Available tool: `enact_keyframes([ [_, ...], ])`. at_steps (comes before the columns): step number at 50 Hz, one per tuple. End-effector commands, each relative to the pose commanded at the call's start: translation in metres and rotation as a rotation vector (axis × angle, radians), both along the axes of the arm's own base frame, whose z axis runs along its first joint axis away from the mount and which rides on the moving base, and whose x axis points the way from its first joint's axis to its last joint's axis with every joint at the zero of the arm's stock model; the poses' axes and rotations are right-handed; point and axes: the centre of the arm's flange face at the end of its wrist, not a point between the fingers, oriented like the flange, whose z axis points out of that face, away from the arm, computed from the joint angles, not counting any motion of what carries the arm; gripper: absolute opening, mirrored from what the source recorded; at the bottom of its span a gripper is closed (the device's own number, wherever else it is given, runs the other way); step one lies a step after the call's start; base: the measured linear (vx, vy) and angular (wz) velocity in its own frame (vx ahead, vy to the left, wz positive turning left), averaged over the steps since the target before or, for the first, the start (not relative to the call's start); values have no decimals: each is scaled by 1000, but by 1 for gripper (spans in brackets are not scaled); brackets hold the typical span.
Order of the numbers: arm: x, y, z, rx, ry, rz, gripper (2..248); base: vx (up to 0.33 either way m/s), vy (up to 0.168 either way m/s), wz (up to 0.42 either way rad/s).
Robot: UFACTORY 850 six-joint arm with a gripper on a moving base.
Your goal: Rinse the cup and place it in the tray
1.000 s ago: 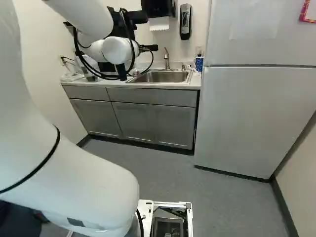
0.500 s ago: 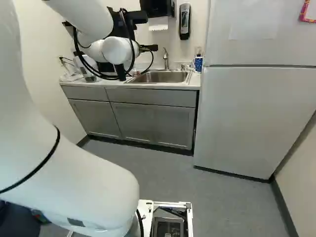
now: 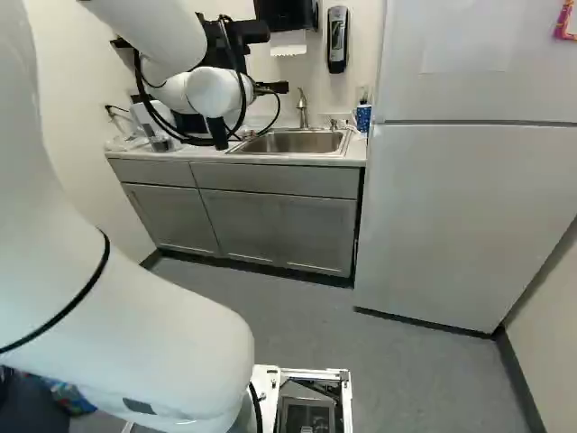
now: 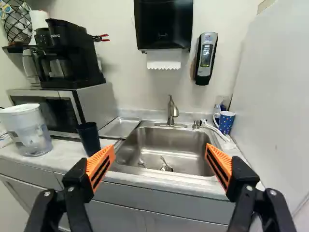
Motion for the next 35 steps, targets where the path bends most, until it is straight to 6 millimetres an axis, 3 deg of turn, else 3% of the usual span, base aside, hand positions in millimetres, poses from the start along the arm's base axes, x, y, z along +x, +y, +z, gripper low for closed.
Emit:
enact_keyframes([
  [35,0,0,0,0,0,0,247,95,-24,-3],
])
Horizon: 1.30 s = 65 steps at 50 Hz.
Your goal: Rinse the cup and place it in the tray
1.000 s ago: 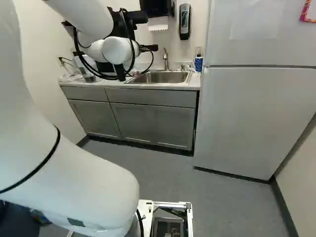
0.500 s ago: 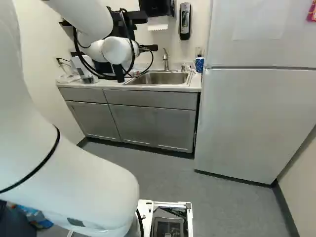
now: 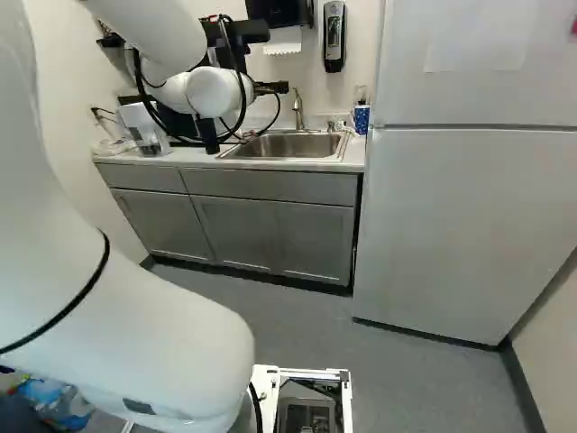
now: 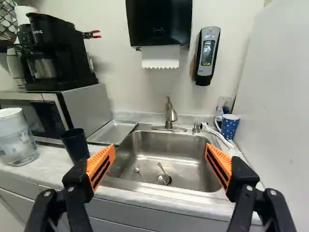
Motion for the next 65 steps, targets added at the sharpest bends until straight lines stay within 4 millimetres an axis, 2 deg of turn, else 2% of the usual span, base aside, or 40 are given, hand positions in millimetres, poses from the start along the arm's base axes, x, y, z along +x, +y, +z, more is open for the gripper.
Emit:
enact_keyframes([
  [37,0,0,0,0,0,0,247,139,-39,-6],
  [65,0,0,0,0,0,0,247,137,-1,142],
])
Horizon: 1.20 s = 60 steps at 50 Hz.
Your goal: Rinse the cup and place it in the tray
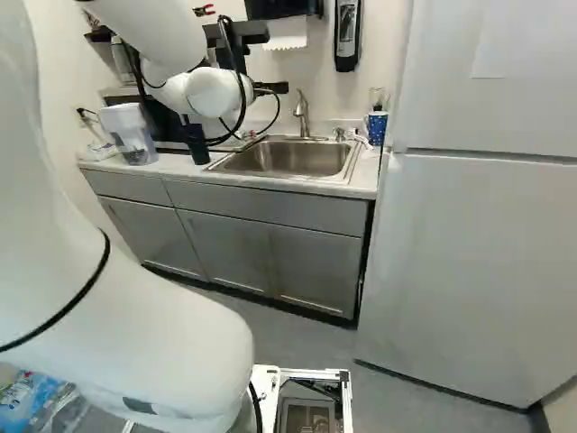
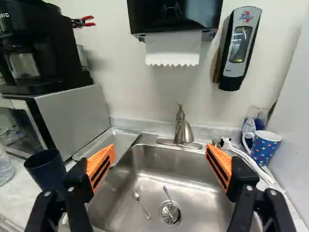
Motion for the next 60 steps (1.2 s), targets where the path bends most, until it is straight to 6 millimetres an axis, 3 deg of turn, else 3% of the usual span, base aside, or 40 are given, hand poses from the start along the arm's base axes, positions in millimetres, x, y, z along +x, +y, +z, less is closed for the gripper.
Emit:
enact_keyframes([
  [60,0,0,0,0,0,0,247,104,-20,134],
])
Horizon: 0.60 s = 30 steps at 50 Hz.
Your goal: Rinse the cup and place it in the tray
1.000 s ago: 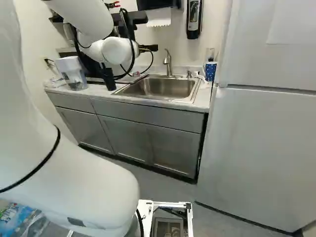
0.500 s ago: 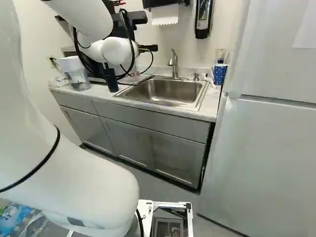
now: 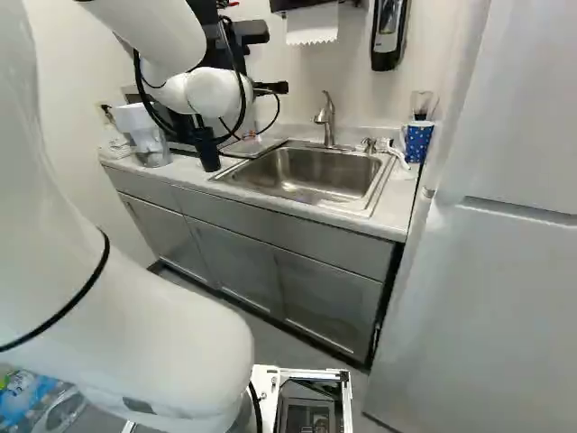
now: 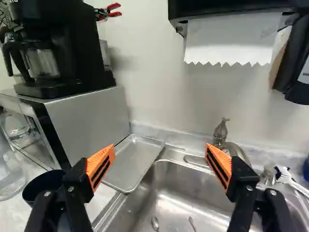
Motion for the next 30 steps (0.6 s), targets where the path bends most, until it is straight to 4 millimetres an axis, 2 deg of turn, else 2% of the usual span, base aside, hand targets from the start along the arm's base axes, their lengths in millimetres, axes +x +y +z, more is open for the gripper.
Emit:
enact_keyframes([
  [30,0,0,0,0,0,0,247,101,-23,119],
])
